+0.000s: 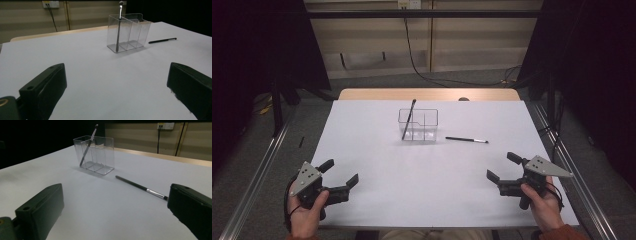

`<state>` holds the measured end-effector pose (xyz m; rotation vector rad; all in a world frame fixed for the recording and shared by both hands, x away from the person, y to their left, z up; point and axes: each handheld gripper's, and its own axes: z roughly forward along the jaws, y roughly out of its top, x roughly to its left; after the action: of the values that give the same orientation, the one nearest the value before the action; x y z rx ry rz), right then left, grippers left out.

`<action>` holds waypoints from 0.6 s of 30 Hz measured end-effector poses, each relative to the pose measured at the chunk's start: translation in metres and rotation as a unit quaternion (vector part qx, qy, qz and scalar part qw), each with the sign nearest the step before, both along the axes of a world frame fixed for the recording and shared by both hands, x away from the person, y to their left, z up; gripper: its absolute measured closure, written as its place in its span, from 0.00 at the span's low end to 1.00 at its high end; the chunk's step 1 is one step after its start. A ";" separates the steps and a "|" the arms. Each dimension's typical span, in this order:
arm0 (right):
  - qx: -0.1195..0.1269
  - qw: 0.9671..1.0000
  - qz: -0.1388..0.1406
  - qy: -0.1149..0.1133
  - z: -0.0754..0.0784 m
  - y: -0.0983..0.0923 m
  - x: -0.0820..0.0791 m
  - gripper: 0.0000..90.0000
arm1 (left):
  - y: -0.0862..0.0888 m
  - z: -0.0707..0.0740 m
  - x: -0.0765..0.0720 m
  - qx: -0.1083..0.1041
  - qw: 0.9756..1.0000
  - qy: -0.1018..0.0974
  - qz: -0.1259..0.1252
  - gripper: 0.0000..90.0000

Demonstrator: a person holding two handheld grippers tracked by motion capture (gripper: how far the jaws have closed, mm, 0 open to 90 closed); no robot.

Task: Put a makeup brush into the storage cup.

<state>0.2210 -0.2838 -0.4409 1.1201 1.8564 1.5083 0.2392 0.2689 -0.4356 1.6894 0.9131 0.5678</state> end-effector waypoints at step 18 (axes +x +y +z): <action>-0.010 1.000 -0.001 0.007 0.013 -0.008 0.052 0.03 | 0.001 0.000 0.003 -0.005 1.000 -0.006 0.005 0.03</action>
<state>0.2730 -0.2920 -0.4282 1.1266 1.8750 1.4812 0.2427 0.2696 -0.4361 1.6721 0.9143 0.5786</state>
